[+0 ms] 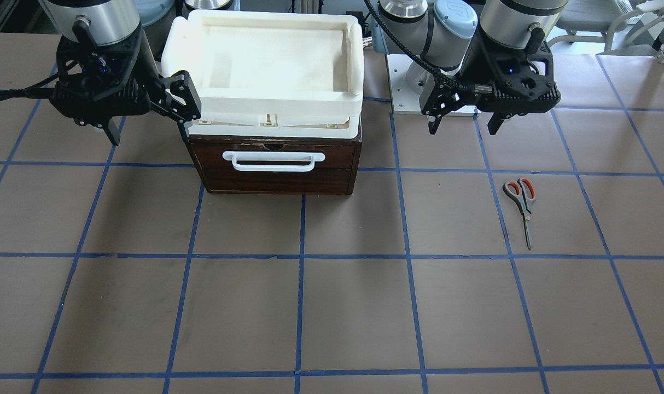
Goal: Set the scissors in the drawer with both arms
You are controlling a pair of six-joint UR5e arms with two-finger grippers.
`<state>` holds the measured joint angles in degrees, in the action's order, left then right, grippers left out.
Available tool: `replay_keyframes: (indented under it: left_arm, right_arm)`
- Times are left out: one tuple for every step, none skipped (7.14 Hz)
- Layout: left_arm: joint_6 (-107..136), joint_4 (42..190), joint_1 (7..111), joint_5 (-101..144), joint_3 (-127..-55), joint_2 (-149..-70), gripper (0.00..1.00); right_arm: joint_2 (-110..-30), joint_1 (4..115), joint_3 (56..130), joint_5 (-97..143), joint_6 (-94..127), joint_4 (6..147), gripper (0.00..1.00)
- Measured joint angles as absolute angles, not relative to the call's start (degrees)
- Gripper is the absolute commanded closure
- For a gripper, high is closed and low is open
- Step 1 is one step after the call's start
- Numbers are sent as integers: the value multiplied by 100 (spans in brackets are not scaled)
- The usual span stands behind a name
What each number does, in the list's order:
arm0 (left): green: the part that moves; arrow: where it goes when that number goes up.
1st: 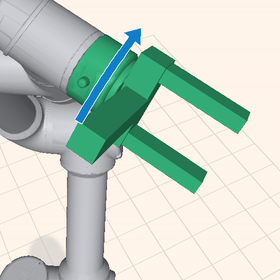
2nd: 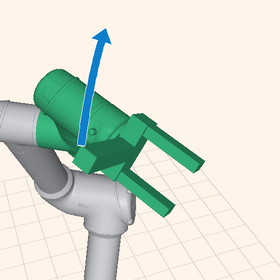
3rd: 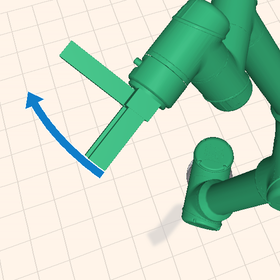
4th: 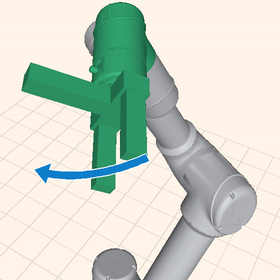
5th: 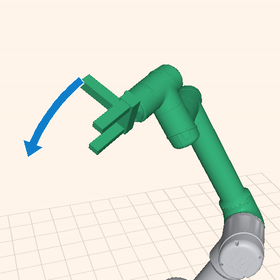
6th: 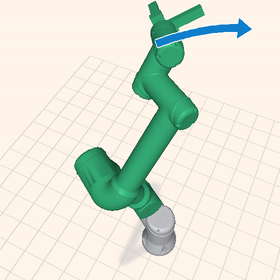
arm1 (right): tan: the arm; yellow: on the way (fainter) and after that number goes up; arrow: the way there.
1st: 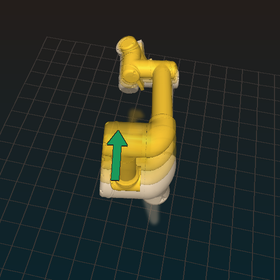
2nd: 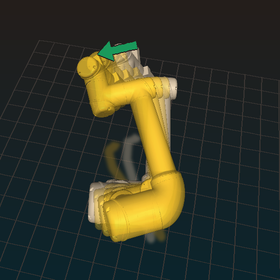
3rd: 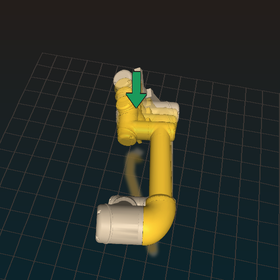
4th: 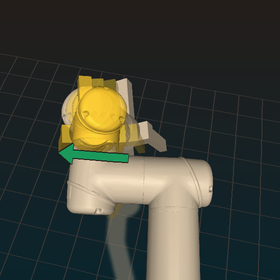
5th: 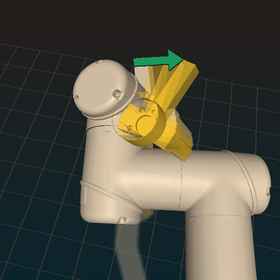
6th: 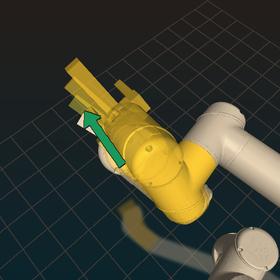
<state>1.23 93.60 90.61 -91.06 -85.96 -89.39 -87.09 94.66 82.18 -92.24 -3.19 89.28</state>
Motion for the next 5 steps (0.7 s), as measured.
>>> replay_keyframes:
  left_arm:
    - [123,9360,9061,-9108,-8602,-8936,0]
    - [116,9360,9061,-9111,-8623,-8923,0]
    - [96,9360,9062,-9116,-8672,-8898,0]
    - [75,9356,9060,-9117,-8739,-8864,0]
    - [64,9351,9056,-9114,-8812,-8828,0]
  right_arm:
    - [-8705,9463,8224,-9221,-318,8934,0]
    - [-8698,9454,8234,-9222,-318,8973,0]
    - [-8700,9446,8248,-9217,-312,9044,0]
    - [-8690,9443,8268,-9182,-291,9112,0]
    - [-8661,9440,8305,-9146,-262,9159,0]
